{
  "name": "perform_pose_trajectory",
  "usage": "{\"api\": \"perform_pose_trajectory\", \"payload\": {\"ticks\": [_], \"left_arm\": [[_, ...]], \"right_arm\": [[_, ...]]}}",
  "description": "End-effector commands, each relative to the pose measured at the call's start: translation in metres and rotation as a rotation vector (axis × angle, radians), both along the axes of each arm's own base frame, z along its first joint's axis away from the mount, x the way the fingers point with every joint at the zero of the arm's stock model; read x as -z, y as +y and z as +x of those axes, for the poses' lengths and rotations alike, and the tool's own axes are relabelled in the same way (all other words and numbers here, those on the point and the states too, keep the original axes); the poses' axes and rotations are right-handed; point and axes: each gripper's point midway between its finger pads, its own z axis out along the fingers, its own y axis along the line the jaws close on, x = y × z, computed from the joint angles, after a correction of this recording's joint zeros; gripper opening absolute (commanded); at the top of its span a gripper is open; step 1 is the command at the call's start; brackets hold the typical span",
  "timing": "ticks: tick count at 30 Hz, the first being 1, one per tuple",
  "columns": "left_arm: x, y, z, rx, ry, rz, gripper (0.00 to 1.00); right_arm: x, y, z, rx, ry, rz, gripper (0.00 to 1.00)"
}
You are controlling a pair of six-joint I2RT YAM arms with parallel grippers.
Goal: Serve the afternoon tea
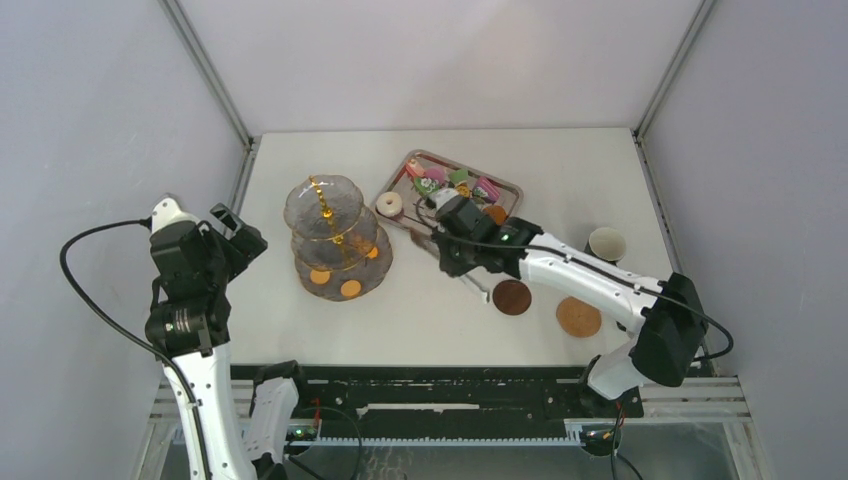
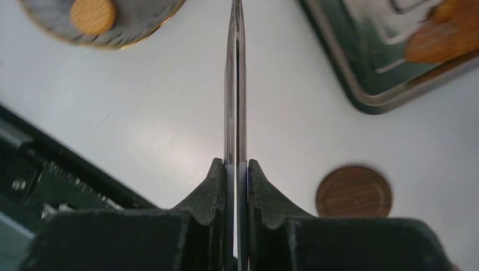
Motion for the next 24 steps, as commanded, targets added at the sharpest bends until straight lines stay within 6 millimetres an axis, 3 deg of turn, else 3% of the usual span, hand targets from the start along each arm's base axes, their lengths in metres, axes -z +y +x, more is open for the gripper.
{"api": "perform_pose_trajectory", "payload": {"ticks": [1,5,10,15,24], "left_arm": [[-0.012,0.001,0.011,0.014,-0.053,0.023,0.93],[-0.014,0.002,0.015,0.016,-0.046,0.024,0.93],[-0.014,0.002,0.019,0.021,-0.044,0.022,0.93],[-0.013,0.005,0.02,0.01,-0.038,0.032,0.93],[-0.007,0.011,0.021,-0.011,-0.016,0.049,0.93]], "right_arm": [[-0.017,-0.027,0.05,0.184,-0.075,0.062,0.11],[-0.012,-0.05,0.097,0.326,-0.091,0.111,0.25],[0.007,-0.064,0.139,0.397,-0.068,0.089,0.36],[0.029,-0.066,0.158,0.401,-0.031,0.036,0.42],[0.051,-0.065,0.178,0.429,0.021,0.017,0.49]]}}
